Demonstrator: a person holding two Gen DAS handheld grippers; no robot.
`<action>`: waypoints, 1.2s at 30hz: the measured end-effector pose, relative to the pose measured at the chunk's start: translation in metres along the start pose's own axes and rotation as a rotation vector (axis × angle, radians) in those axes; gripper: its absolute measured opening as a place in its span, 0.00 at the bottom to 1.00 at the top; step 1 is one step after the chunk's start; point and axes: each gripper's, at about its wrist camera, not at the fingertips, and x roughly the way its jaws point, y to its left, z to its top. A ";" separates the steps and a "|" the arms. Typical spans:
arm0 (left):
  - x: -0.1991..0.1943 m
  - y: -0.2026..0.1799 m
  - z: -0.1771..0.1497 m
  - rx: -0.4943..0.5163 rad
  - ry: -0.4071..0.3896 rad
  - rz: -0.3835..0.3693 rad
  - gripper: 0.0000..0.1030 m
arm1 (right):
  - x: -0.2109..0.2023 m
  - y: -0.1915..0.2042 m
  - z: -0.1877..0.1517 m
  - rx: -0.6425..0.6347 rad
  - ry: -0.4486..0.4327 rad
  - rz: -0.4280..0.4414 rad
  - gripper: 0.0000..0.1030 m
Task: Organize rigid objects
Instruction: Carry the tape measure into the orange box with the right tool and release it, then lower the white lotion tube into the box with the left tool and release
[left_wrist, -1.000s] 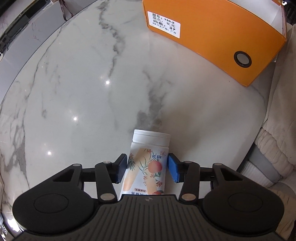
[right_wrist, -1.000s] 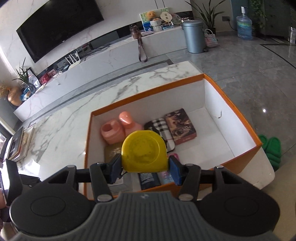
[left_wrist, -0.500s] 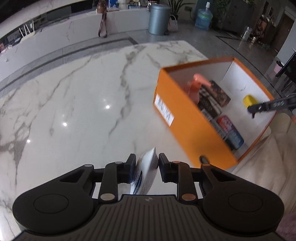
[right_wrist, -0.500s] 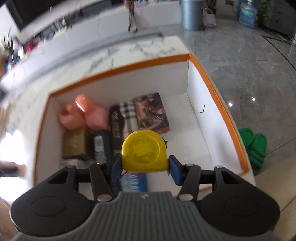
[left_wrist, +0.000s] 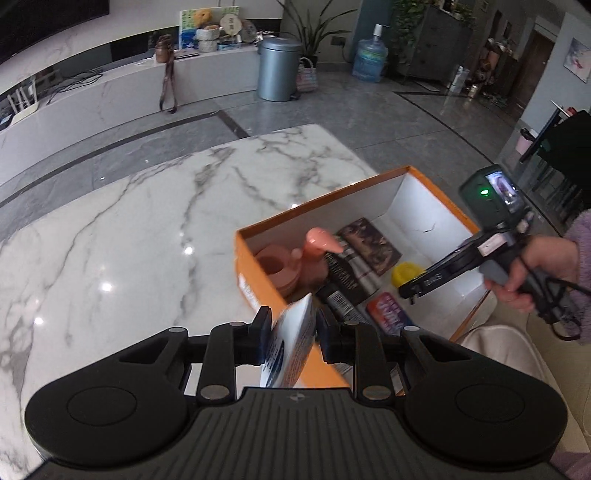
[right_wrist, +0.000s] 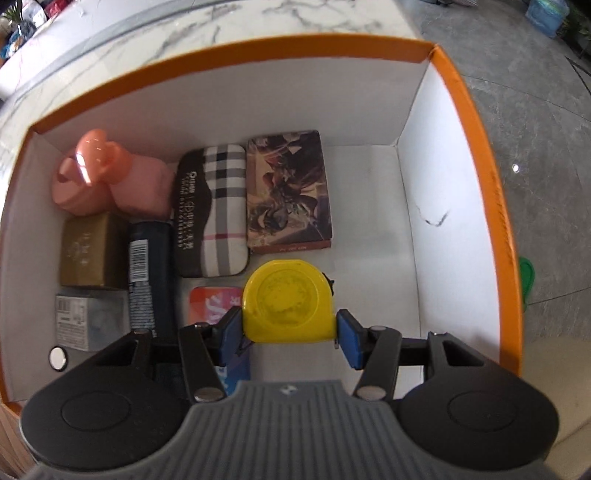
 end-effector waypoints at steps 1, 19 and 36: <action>0.002 -0.004 0.004 0.001 0.000 -0.012 0.29 | 0.002 0.000 0.002 -0.004 0.002 0.002 0.54; 0.099 -0.101 0.044 0.041 0.127 -0.194 0.28 | -0.073 -0.040 -0.030 0.082 -0.310 0.044 0.55; 0.224 -0.121 0.019 -0.460 0.380 -0.332 0.29 | -0.097 -0.071 -0.060 0.290 -0.435 0.069 0.45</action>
